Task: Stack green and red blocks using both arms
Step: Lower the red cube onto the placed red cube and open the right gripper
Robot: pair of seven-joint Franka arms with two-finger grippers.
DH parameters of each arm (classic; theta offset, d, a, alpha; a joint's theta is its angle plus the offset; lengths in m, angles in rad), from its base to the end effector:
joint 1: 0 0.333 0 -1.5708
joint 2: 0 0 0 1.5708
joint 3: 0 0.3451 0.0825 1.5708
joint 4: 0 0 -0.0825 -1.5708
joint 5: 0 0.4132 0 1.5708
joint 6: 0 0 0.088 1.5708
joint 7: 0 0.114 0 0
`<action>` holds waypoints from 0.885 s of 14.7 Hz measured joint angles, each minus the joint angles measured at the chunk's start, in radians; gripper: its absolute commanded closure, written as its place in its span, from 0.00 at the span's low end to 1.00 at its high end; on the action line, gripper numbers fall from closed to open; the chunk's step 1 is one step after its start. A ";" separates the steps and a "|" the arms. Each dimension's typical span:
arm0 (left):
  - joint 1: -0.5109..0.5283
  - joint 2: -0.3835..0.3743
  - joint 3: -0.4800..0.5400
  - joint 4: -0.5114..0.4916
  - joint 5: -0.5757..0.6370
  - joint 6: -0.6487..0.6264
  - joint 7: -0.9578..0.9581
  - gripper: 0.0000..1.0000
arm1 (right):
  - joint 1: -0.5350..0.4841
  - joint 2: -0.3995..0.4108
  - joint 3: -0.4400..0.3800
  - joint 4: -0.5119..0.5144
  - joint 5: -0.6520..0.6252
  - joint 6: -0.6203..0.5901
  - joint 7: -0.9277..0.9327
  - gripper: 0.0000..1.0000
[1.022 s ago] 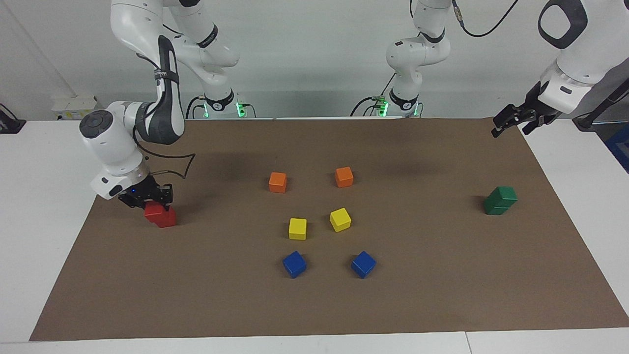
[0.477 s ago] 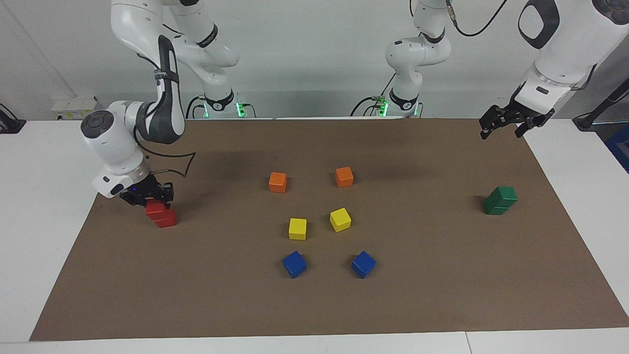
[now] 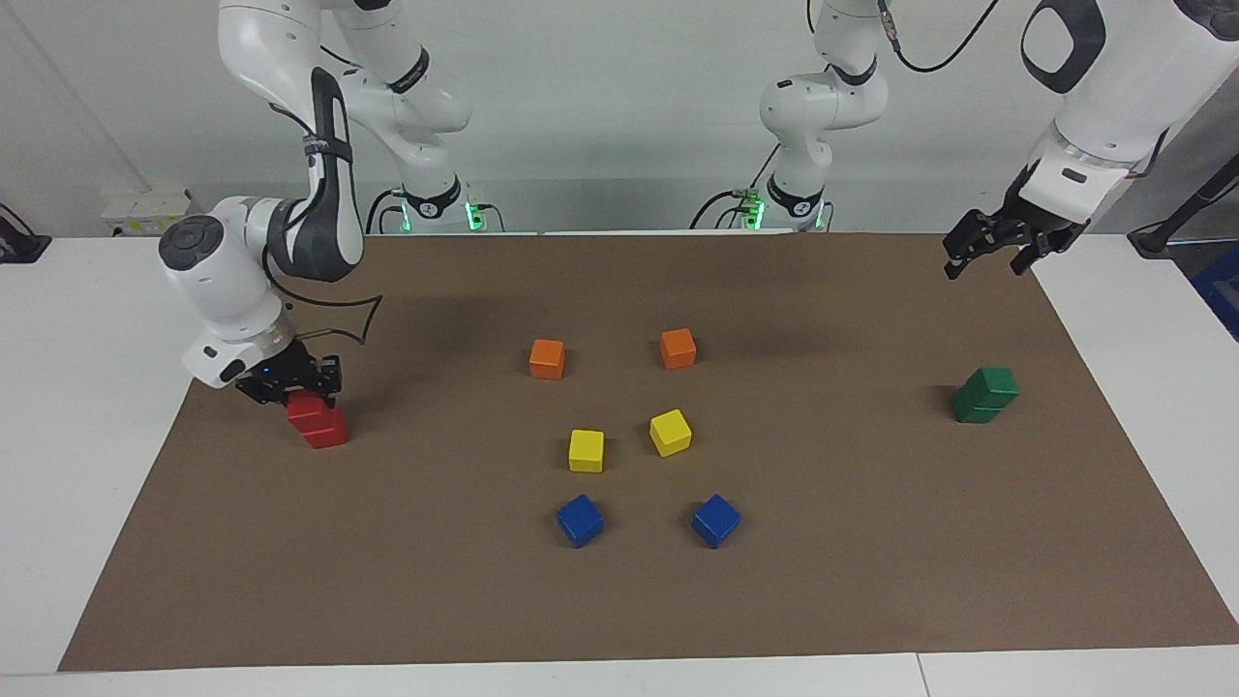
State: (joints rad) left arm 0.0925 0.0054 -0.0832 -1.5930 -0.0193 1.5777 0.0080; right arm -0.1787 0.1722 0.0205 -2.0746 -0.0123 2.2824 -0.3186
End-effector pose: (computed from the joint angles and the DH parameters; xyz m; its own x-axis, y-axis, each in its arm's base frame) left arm 0.5853 0.0034 0.6329 0.9998 0.0014 -0.0205 0.0018 -0.9998 0.0199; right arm 0.5987 -0.0961 0.3539 0.9854 0.1673 0.0319 0.1668 -0.9858 0.0169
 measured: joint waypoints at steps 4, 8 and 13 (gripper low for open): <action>0.000 0.000 0.000 0.001 0.000 0.012 -0.002 0.00 | 0.001 -0.001 0.000 -0.002 0.000 0.000 -0.002 0.00; 0.000 0.000 0.001 0.001 0.000 0.013 -0.003 0.00 | 0.002 -0.001 0.003 -0.010 0.000 0.017 -0.002 0.00; 0.000 0.000 0.003 0.001 0.000 0.013 -0.004 0.00 | 0.003 -0.001 0.005 -0.009 0.000 0.019 -0.003 0.00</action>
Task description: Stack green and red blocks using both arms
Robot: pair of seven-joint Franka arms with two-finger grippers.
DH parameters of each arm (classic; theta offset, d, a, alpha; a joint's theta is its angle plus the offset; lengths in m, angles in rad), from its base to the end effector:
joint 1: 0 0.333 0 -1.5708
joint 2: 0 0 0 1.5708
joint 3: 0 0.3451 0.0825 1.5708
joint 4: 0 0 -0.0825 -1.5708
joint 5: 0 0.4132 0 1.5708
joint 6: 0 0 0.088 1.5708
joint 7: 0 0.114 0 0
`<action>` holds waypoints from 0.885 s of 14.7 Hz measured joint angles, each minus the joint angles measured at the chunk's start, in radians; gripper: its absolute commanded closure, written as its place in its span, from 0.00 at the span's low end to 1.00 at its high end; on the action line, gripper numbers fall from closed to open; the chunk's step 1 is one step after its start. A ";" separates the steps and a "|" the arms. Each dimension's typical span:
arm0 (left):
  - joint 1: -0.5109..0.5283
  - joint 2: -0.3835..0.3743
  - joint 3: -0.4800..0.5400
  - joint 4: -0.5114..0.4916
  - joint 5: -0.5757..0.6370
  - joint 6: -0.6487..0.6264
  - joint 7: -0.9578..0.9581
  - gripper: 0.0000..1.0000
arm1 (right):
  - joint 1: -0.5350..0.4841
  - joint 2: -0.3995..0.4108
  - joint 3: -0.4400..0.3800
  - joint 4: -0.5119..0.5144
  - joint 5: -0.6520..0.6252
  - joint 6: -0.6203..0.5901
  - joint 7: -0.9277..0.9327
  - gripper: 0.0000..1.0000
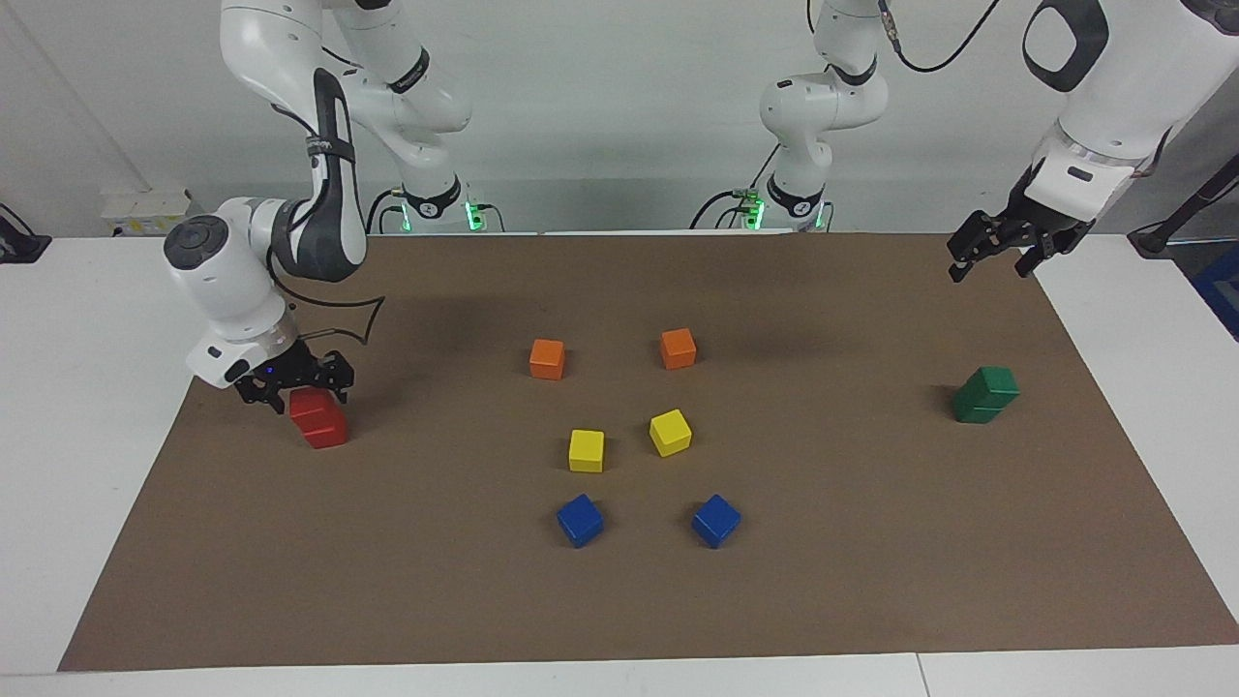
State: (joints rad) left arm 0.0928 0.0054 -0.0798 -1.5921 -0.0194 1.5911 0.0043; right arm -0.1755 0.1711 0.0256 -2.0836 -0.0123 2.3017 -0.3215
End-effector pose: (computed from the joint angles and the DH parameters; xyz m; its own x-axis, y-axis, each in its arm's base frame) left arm 0.5869 0.0056 0.6346 0.9999 0.0091 -0.0063 0.0092 -0.9998 0.0198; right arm 0.5988 -0.0911 0.3522 0.9830 0.1784 0.0430 0.1777 -0.9839 0.0198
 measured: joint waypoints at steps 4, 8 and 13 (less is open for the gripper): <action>0.000 0.000 0.000 0.000 0.000 0.000 0.000 0.00 | 0.037 -0.022 0.005 0.067 0.000 -0.085 0.067 0.00; 0.001 0.000 0.002 0.000 0.000 0.000 0.000 0.00 | 0.093 -0.165 0.011 0.174 0.001 -0.279 0.099 0.00; 0.001 0.000 0.002 0.000 0.006 0.000 0.000 0.00 | 0.134 -0.361 0.029 0.199 0.001 -0.531 0.163 0.00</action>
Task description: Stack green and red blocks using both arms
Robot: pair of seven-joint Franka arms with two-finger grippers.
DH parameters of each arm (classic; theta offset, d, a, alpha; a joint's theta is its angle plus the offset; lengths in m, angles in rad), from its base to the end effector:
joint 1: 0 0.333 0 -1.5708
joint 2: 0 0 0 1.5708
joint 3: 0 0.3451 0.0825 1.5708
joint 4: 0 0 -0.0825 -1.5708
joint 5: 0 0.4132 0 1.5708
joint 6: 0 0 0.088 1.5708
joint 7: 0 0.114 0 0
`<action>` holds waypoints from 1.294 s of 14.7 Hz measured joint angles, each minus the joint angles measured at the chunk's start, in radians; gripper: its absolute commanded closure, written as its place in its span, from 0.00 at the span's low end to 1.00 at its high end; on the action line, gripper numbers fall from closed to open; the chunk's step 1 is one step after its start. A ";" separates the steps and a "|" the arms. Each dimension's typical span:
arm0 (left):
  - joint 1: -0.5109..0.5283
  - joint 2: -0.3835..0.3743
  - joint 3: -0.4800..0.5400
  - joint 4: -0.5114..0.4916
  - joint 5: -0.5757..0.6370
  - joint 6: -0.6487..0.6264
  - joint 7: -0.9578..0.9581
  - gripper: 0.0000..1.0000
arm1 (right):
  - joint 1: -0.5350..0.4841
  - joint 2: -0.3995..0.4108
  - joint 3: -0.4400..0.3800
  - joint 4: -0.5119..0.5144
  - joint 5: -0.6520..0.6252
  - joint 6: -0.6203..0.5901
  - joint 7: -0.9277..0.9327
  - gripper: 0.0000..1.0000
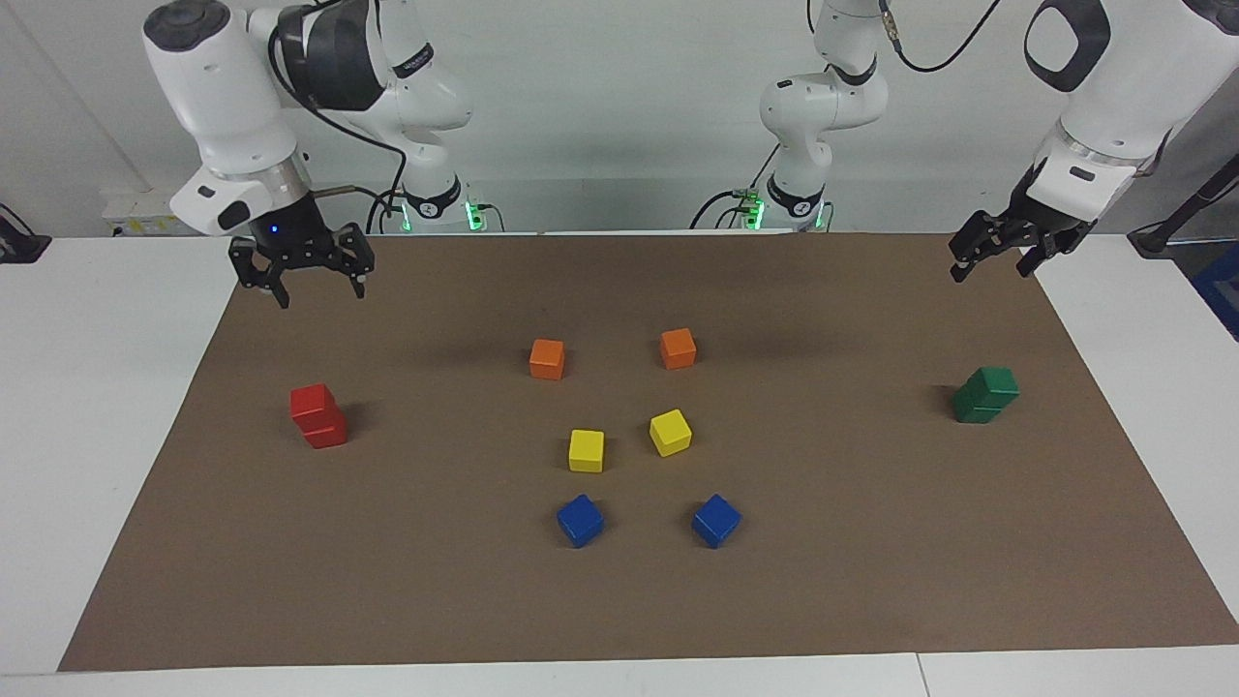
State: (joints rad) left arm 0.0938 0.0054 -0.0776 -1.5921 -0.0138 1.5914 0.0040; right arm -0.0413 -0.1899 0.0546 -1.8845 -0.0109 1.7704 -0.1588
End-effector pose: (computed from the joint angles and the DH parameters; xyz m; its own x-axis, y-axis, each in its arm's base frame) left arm 0.5869 0.0081 0.6346 0.9999 0.0125 -0.0060 0.0126 -0.9998 0.0142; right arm 0.5325 0.0084 0.6112 0.9823 0.1731 0.0711 0.1712 -0.9847 0.0328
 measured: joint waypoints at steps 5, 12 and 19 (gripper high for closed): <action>0.000 0.000 0.000 0.000 0.001 0.000 0.000 0.00 | -0.005 -0.022 -0.005 0.066 0.015 -0.140 0.040 0.00; 0.001 0.000 -0.001 0.001 0.001 0.002 0.000 0.00 | -0.005 0.063 -0.011 0.165 0.021 -0.199 0.057 0.01; 0.002 0.000 -0.001 0.001 0.001 0.002 0.000 0.00 | -0.009 0.120 -0.012 0.211 0.021 -0.219 0.057 0.01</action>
